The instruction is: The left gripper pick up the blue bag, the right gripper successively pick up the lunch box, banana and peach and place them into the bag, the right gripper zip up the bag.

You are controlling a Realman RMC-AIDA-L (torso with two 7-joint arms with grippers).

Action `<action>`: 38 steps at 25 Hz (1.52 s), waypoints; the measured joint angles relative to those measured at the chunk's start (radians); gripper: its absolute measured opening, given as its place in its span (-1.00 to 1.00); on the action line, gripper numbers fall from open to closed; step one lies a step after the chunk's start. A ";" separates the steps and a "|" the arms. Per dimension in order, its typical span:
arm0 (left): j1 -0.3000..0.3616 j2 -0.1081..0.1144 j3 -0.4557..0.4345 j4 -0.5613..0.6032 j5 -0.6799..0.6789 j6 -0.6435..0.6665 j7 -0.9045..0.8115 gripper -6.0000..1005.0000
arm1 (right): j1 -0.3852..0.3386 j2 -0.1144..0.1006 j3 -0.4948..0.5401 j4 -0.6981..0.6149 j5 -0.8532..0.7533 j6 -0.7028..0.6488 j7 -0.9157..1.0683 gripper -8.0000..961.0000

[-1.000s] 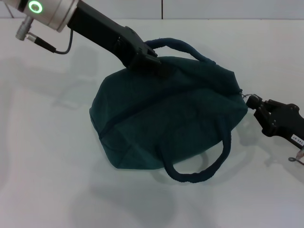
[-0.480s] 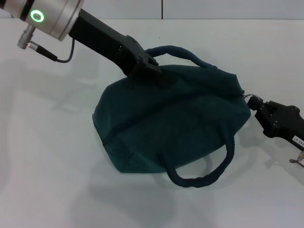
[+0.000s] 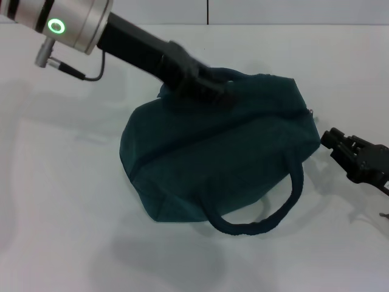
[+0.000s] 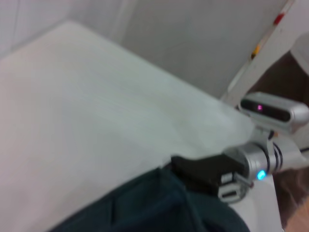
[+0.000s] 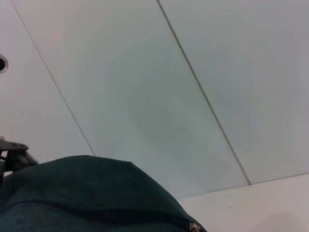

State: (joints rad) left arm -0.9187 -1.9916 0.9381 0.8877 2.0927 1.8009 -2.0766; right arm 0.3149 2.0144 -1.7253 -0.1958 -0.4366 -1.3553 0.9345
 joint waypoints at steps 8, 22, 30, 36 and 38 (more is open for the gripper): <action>0.108 -0.053 -0.113 0.042 -0.110 -0.104 0.220 -0.21 | -0.028 0.000 0.078 0.020 0.010 -0.045 -0.004 -0.51; 0.454 -0.068 -0.120 0.081 -0.471 -0.047 0.469 0.28 | 0.064 -0.131 0.141 0.006 -0.096 -0.385 0.134 0.39; 0.544 -0.070 -0.117 -0.060 -0.478 0.034 0.624 0.28 | 0.158 -0.239 0.148 -0.225 -0.333 -0.515 0.276 0.39; 0.551 -0.055 -0.120 -0.213 -0.475 0.056 0.759 0.28 | 0.199 -0.224 0.254 -0.366 -0.587 -0.505 0.320 0.39; 0.551 -0.049 -0.121 -0.228 -0.475 0.059 0.772 0.28 | 0.211 -0.192 0.321 -0.369 -0.682 -0.489 0.328 0.39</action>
State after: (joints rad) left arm -0.3673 -2.0404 0.8175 0.6601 1.6181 1.8594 -1.3049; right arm 0.5254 1.8221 -1.4043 -0.5649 -1.1190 -1.8439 1.2626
